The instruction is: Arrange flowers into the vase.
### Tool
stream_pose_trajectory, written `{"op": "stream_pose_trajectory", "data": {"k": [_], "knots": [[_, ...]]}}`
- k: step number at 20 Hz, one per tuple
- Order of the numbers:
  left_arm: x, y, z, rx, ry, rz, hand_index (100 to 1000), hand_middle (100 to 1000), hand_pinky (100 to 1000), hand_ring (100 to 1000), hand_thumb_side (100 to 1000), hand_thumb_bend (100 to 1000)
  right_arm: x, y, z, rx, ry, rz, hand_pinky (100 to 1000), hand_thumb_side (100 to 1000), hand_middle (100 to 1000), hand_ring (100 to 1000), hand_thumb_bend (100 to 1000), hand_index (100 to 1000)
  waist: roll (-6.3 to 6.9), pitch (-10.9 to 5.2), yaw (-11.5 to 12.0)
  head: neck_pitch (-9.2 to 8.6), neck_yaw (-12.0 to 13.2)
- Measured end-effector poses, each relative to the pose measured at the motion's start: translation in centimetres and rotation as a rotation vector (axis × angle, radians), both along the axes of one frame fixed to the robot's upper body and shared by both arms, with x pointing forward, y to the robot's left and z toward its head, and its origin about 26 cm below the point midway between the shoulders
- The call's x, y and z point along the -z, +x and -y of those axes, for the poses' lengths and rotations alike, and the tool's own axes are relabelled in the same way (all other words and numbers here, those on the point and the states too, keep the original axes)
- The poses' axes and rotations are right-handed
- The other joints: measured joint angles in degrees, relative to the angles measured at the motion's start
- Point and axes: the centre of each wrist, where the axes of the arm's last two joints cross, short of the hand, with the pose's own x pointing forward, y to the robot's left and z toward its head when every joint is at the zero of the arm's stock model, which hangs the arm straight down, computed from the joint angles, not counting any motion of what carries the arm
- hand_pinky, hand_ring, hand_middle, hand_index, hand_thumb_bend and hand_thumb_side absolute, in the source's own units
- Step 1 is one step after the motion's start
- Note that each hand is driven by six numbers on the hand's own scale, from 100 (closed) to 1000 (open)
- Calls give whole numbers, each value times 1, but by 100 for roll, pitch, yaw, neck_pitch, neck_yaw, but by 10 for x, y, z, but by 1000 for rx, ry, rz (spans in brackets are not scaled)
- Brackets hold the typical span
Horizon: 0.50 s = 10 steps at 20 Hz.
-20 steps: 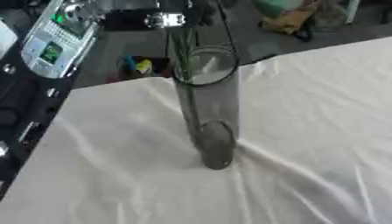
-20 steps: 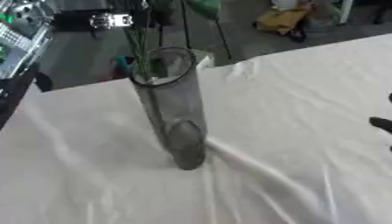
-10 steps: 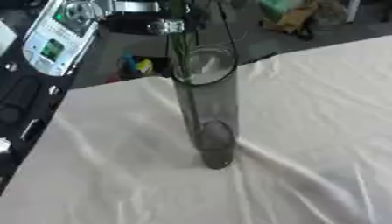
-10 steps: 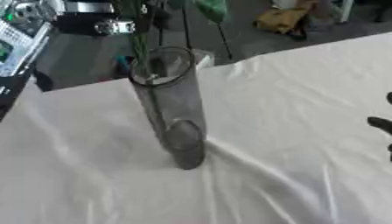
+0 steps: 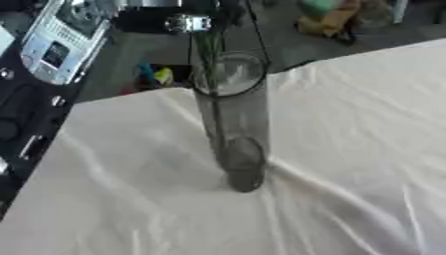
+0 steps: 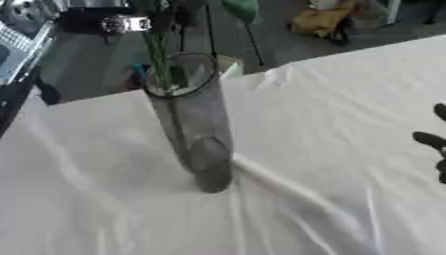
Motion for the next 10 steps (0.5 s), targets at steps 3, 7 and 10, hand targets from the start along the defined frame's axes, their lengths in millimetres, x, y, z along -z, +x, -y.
{"op": "stream_pose_trajectory", "data": {"k": [3, 7, 10], "knots": [[-1, -3, 1, -9, -29, 28, 1000, 932, 995, 988, 1000, 100, 0, 0, 0, 0, -2, -2, 828, 1000, 304, 1000, 100, 494, 1, 0, 1, 1, -9], [-1, -6, 3, 31, -25, 46, 1000, 907, 979, 980, 1000, 100, 0, 0, 0, 2, -5, -4, 828, 1000, 303, 1000, 100, 494, 2, 0, 2, 16, -14], [-2, -8, 3, 66, -26, 65, 856, 896, 995, 1000, 1000, 167, 0, 0, 0, 4, -8, -4, 828, 1000, 302, 1000, 100, 494, 2, 0, 7, 38, -16]]}}
